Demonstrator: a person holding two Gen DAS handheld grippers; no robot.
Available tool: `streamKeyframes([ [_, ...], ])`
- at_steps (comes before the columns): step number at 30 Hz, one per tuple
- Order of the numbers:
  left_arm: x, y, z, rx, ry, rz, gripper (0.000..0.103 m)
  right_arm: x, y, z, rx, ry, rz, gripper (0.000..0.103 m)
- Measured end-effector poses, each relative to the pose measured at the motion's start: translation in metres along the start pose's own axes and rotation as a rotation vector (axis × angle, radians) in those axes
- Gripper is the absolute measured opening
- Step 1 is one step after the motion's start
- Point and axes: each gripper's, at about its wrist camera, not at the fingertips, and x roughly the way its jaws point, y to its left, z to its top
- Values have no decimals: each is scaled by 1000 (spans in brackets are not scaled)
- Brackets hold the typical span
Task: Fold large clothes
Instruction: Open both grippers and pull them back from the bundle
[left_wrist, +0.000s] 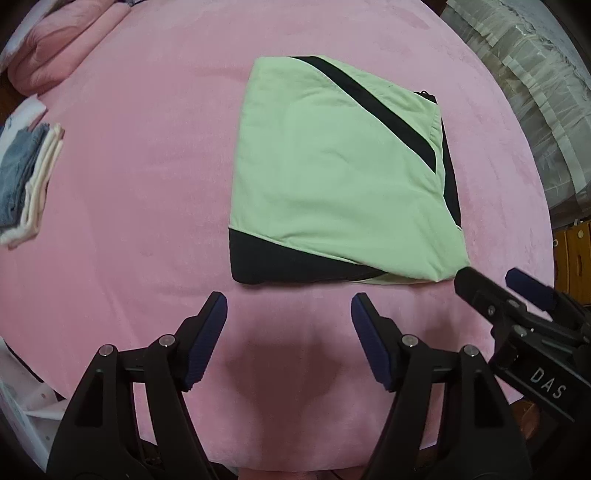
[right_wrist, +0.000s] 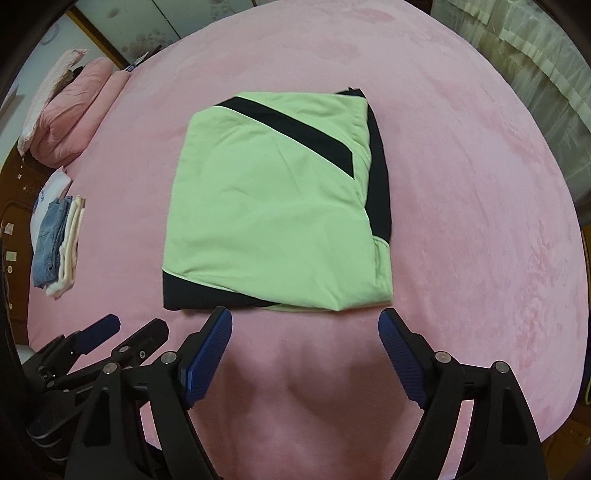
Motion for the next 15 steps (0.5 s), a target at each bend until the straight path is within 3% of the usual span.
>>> streamKeyframes([
  [15,-4,-11,16,17,-22,23,69,5,-1,17,8,4,-5,84],
])
